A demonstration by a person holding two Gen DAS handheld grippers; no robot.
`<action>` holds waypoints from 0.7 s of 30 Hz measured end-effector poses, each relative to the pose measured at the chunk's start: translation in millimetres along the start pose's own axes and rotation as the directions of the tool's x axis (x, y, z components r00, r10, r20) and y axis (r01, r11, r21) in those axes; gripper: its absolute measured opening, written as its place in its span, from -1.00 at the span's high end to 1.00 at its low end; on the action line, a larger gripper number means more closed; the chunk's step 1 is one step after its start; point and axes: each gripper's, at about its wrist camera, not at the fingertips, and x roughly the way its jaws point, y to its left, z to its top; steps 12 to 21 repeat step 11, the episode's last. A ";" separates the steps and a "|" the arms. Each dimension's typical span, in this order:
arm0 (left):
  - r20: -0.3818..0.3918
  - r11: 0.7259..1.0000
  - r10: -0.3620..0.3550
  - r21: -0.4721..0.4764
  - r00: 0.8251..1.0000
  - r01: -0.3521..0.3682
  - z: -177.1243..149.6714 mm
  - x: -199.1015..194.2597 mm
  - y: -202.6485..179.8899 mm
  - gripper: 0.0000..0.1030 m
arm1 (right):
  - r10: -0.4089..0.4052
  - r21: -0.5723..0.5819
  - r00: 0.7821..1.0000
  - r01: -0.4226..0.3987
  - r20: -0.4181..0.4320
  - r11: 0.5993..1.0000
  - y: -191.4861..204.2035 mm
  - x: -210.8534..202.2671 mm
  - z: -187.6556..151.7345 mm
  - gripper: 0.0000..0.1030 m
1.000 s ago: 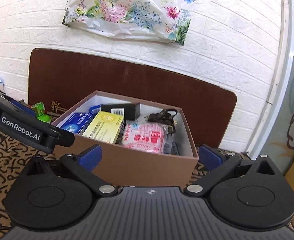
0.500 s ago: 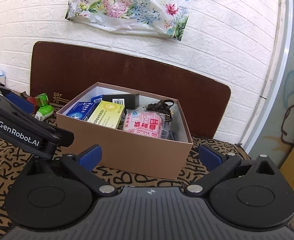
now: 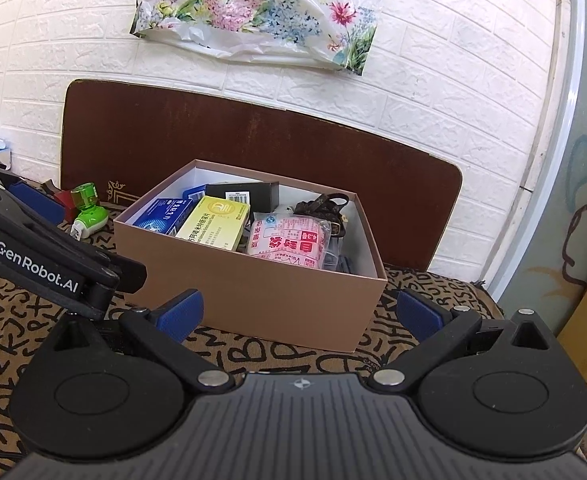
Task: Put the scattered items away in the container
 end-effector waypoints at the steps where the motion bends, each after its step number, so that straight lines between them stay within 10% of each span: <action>1: -0.001 1.000 -0.001 -0.001 1.000 0.001 -0.1 0.3 0.4 -1.00 | 0.001 0.000 1.000 -0.001 -0.001 1.000 -0.6 0.4 -0.2 -0.99; 21: 0.013 1.000 -0.017 0.004 1.000 0.016 -2.6 0.3 1.1 -1.00 | 0.005 -0.006 1.000 -0.005 -0.010 1.000 0.2 3.2 -1.4 -0.99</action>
